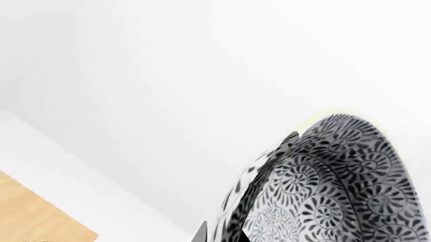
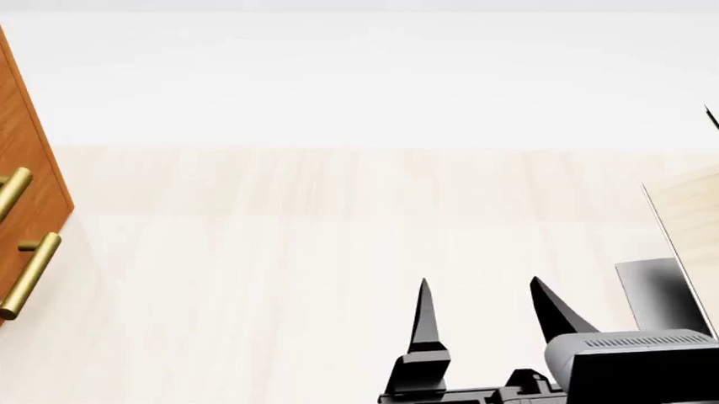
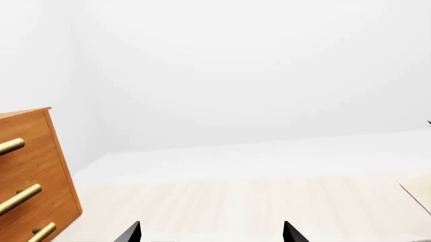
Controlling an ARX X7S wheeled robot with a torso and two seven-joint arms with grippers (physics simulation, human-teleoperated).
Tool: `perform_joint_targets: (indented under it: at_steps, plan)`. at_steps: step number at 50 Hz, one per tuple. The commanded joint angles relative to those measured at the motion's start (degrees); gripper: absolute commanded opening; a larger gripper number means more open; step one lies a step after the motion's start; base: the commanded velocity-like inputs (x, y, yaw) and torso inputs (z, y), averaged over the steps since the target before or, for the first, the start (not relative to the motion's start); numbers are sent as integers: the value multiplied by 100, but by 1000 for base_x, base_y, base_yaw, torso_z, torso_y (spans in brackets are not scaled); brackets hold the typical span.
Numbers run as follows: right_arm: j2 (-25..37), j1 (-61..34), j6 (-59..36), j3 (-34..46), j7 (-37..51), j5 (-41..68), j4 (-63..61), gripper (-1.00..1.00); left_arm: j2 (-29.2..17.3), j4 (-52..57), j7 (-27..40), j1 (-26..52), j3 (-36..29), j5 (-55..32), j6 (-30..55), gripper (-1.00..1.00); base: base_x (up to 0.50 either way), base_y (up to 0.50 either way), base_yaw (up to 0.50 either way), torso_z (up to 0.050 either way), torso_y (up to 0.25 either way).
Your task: Close the top drawer of the cabinet and put the bowl on top of it.
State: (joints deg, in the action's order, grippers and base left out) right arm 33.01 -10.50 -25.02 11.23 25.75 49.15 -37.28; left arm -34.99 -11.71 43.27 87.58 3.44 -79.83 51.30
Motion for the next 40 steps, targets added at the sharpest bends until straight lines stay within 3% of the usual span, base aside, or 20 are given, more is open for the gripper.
perform_joint_targets:
  at_steps: [1,19,40]
  plan:
    - [22,57,43,-23,-3,15,-6,100,36,-76,417,33,259,25,-328,-100,0,0,0,0,0]
    - [44,19,9,22,26,27,-62,100,112,-290,970,158,608,82,-756,-100,0,0,0,0,1]
    - [60,22,26,46,32,23,-58,100,-35,-559,908,220,866,124,-1041,-100,0,0,0,0,0]
